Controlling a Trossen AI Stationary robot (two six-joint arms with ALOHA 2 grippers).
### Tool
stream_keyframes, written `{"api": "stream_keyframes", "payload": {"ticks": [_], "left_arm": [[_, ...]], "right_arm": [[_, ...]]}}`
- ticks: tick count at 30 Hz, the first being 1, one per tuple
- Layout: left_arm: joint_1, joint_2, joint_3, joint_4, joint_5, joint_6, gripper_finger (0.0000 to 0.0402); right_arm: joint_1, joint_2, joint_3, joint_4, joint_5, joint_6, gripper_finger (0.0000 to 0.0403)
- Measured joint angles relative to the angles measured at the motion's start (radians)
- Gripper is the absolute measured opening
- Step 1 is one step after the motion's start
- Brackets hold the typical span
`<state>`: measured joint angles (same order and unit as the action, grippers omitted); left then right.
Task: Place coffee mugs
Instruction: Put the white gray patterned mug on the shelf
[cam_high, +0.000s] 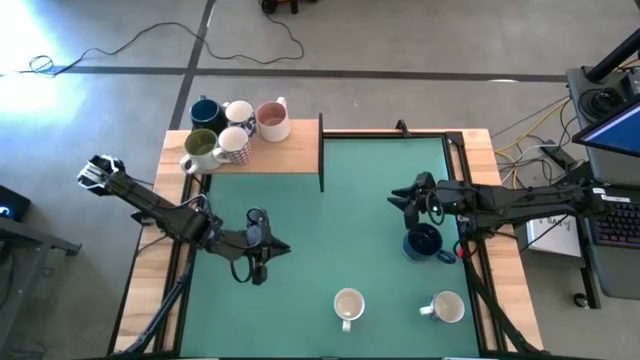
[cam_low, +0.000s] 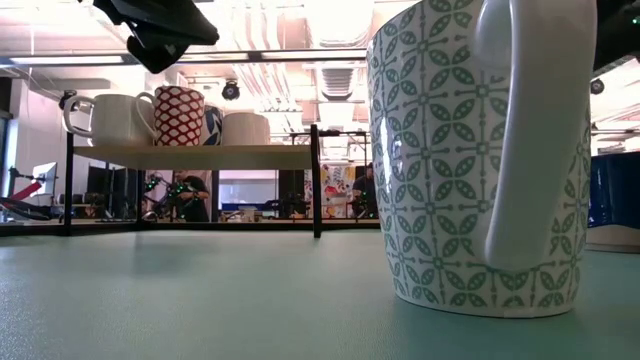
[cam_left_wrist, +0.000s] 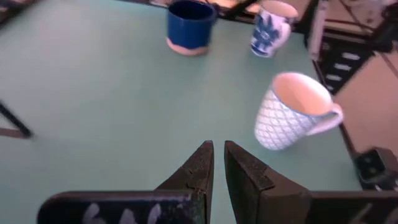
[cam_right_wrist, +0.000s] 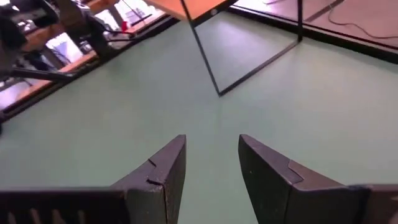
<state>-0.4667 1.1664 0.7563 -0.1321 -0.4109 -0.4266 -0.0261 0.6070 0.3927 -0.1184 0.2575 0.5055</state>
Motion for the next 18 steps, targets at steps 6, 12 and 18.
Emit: {"api": "stream_keyframes", "payload": {"ticks": [6, 12, 18], "left_arm": [[-0.002, 0.003, -0.008, 0.001, 0.017, -0.009, 0.0022], [0.0, -0.032, -0.072, 0.081, 0.016, -0.011, 0.0022], [-0.004, -0.076, -0.157, 0.228, 0.012, 0.01, 0.0022]], "right_arm": [[0.0, 0.03, 0.0, 0.098, -0.051, 0.13, 0.0137], [-0.002, 0.091, 0.0, 0.184, -0.165, 0.254, 0.0137], [0.0, 0.199, 0.007, 0.344, -0.314, 0.502, 0.0137]]}}
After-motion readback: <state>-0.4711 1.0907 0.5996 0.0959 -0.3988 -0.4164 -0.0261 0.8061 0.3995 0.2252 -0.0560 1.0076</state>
